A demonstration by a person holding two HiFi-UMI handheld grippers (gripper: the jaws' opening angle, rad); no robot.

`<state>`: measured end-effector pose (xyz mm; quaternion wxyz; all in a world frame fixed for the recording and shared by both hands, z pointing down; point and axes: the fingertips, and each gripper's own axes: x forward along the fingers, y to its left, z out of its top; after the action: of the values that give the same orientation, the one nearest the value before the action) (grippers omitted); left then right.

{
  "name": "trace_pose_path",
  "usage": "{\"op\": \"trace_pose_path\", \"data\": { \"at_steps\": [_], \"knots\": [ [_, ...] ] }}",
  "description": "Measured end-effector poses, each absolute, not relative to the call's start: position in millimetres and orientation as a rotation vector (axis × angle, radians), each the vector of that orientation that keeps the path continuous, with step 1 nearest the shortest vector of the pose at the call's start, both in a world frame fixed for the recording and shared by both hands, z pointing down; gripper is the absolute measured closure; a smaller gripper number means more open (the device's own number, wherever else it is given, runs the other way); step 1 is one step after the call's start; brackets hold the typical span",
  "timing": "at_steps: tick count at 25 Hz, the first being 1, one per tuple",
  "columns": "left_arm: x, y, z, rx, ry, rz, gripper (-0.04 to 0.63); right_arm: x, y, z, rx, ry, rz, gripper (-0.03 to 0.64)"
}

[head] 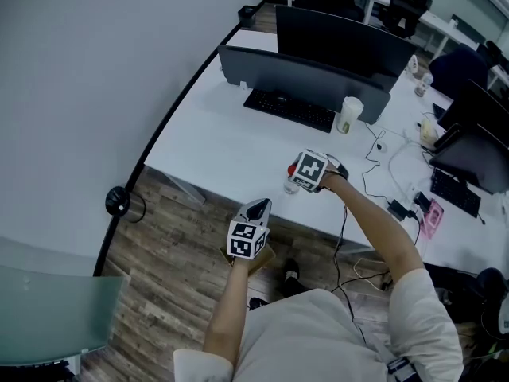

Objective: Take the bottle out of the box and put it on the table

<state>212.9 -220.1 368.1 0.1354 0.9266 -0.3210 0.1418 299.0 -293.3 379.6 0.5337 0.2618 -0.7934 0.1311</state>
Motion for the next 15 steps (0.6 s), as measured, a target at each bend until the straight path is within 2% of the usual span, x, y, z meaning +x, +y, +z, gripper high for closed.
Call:
{"op": "trace_pose_path", "data": {
  "at_steps": [15],
  "knots": [
    [213.4, -204.8, 375.6, 2.672, -0.920, 0.402, 0.581, 314.0, -295.3, 377.0, 1.123, -2.159, 0.399, 0.419]
  ]
}}
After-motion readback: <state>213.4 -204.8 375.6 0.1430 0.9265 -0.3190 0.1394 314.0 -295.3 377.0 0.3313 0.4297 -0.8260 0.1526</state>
